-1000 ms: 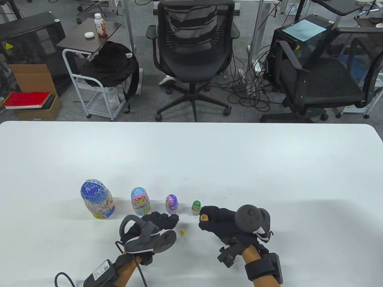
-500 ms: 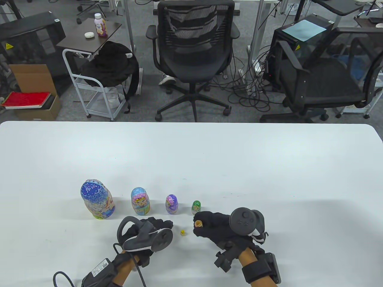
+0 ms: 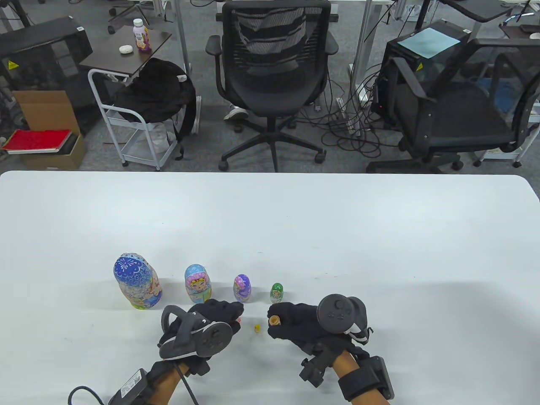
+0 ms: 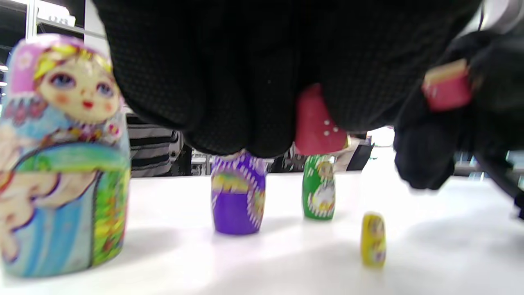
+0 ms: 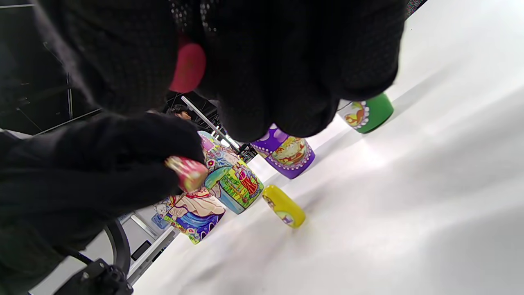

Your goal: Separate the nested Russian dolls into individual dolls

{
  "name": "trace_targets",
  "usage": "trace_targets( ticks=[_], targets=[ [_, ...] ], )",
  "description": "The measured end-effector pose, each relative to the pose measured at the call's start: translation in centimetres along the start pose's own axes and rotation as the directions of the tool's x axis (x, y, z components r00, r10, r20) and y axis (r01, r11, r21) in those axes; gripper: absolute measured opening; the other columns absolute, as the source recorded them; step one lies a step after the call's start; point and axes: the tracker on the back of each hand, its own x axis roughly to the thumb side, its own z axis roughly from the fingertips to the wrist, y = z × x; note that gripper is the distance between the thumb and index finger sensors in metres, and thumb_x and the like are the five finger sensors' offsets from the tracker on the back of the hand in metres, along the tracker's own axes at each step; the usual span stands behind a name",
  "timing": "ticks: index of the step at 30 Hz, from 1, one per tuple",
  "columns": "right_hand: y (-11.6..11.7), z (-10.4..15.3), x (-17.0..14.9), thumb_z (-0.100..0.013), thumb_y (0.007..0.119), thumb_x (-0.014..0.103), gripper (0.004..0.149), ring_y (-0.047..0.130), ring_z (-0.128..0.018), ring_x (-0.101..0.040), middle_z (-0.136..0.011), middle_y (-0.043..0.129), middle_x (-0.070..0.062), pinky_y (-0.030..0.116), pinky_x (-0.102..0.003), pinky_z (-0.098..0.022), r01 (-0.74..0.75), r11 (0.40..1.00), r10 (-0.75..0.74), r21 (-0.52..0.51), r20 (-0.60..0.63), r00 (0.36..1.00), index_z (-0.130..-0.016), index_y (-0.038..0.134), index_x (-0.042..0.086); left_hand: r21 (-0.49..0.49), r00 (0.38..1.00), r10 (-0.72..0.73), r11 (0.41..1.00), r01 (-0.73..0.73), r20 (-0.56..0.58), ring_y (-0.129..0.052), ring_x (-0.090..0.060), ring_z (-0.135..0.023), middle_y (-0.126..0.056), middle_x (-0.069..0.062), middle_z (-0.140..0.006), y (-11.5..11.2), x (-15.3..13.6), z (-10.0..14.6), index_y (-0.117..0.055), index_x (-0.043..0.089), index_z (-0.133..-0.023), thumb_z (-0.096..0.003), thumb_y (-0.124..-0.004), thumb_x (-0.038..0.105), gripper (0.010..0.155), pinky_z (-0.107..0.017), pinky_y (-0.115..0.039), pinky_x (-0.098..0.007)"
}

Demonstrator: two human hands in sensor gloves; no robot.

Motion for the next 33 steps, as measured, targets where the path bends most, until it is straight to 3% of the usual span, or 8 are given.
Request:
trace_targets(
  ticks=[15,33],
  targets=[
    [2.2,-0.5,1.6,-0.037,0.092,0.042,0.061,0.102,-0.063,-0.035,-0.068,0.105,-0.015,0.086,-0.046,-0.049,-0.019,0.999,0.017,0.05,0.04,0.999,-0.085,0.084,0.006,0.134,0.986,0.125,0.981,-0.139,0.109,-0.103,-0.023,-0.069,-0.1,-0.001,-0.081,2.6,1.9,0.2,-0.083,0.023,-0.093,-0.0493,-0.086,0.043,0.048,-0.053,-0.09,-0.038],
    [1.8,-0.2,2.4,-0.037,0.092,0.042,0.061,0.104,-0.061,-0.034,-0.067,0.106,-0.014,0.088,-0.045,-0.047,-0.009,1.0,0.008,0.01,0.081,0.997,-0.085,0.084,0.004,0.138,0.985,0.124,0.98,-0.14,0.118,-0.103,-0.023,-0.069,-0.1,0.0,-0.08,2.6,2.7,0.5,-0.083,0.023,-0.093,-0.0497,-0.086,0.044,0.048,-0.053,-0.09,-0.038]
  ],
)
